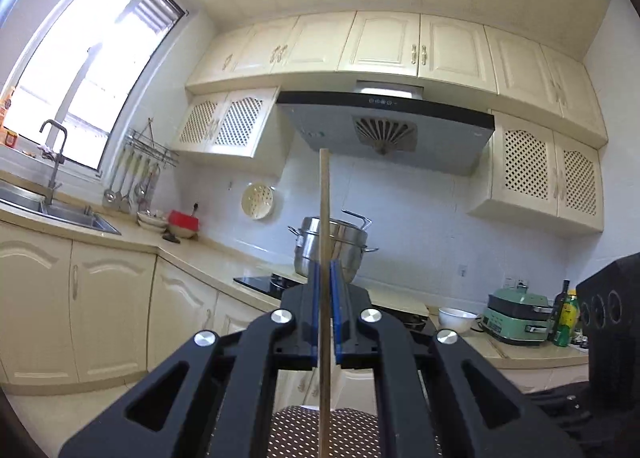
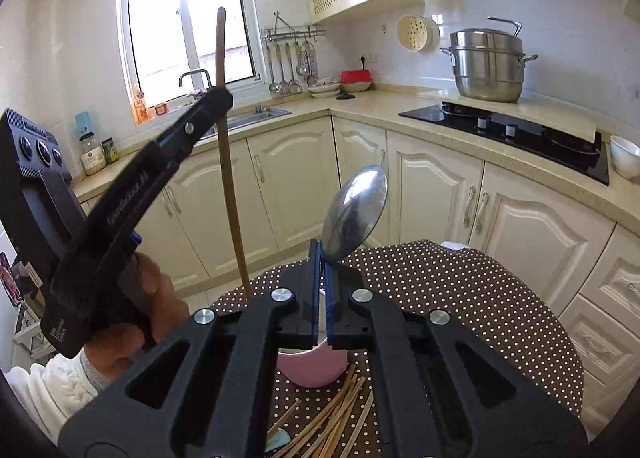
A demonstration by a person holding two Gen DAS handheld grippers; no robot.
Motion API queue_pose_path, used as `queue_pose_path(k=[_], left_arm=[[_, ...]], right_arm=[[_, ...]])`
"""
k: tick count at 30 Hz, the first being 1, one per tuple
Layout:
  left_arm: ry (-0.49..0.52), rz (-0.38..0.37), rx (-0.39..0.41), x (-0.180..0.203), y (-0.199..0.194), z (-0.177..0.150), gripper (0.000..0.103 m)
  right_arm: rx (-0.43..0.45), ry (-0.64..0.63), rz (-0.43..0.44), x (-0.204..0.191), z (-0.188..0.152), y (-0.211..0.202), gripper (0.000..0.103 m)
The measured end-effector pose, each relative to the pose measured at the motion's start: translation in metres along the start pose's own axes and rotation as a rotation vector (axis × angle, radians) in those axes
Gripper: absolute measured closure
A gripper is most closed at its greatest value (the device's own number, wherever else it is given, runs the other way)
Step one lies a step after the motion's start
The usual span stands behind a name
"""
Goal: Organize utensils
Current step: 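Lift the chopstick and spoon and lower both into the pink cup, then open both tools to release the chopstick and spoon into the cup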
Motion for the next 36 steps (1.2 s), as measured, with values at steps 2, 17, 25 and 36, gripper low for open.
queue_pose_path(k=[2, 17, 25, 36], left_arm=[[0.006, 0.006, -0.004, -0.001, 0.004, -0.006, 0.098], [0.017, 0.016, -0.213, -0.019, 0.0, -0.052, 0.086], [0.029, 0.086, -0.289, -0.031, -0.018, -0.055, 0.051], [0.081, 0.182, -0.412, -0.042, -0.042, -0.059, 0.032]], right_arm=[[-0.013, -0.001, 0.0, -0.001, -0.005, 0.006, 0.101], [-0.067, 0.003, -0.015, -0.011, -0.02, 0.033, 0.101], [-0.074, 0.012, -0.037, -0.014, -0.024, 0.033, 0.1], [-0.088, 0.006, -0.082, -0.022, -0.034, 0.035, 0.1]])
Point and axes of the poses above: each gripper's, at about its wrist camera, not at the fingertips, and y roughly the way its jaws point, x to its right, z to its top, the point moved 3 cm from there along y, roughly the way its jaws point, and after that the axes turned 9 degrees about -x, right-handed, at the moved point
